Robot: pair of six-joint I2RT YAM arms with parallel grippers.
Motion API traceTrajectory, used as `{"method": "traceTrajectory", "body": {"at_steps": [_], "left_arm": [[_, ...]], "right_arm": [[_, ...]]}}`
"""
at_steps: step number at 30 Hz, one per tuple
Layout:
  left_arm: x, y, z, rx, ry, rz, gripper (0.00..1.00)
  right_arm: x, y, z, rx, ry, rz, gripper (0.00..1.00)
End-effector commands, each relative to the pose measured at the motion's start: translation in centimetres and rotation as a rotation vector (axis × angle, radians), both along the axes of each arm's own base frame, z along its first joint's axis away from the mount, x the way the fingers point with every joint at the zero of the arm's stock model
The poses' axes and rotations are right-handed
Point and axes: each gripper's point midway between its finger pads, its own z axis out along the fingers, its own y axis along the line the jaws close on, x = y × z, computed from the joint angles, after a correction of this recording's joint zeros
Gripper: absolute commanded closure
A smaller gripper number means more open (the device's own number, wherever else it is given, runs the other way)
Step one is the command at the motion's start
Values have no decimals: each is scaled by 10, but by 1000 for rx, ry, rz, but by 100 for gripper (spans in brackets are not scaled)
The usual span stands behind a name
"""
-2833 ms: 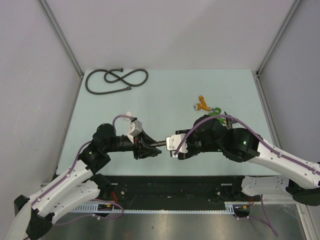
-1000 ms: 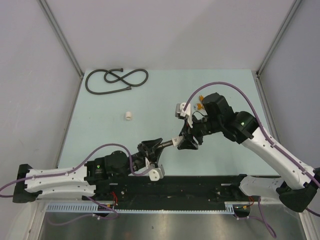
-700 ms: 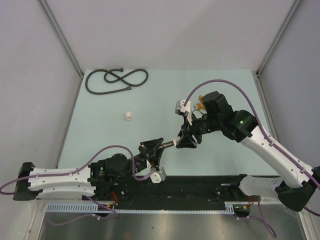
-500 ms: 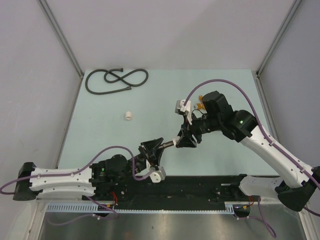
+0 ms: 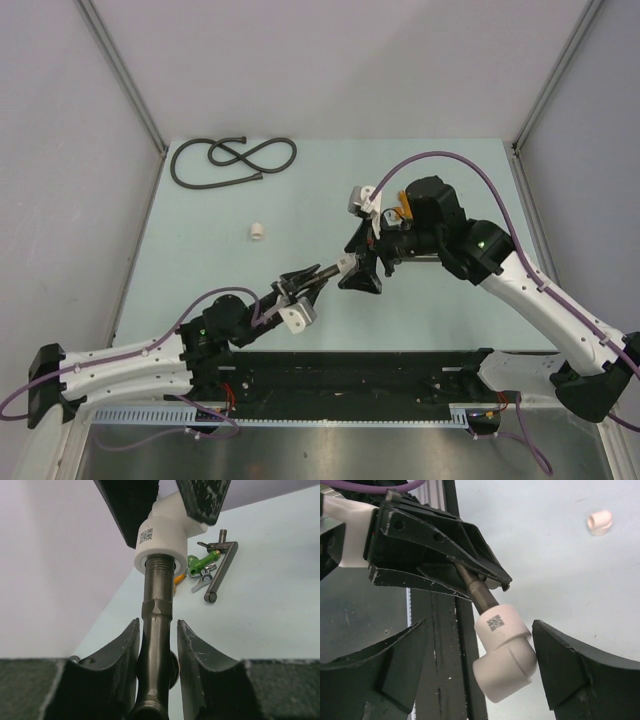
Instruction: Install the water faucets
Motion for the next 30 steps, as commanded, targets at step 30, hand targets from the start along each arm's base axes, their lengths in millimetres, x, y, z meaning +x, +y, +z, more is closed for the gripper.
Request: {"method": "traceTrajectory", "body": {"at_steps": [30], "left_arm": [[-30,13,86,-348,835,-620,100]], "right_arm": [[-1,-46,42,333,-795,-69,13]]}}
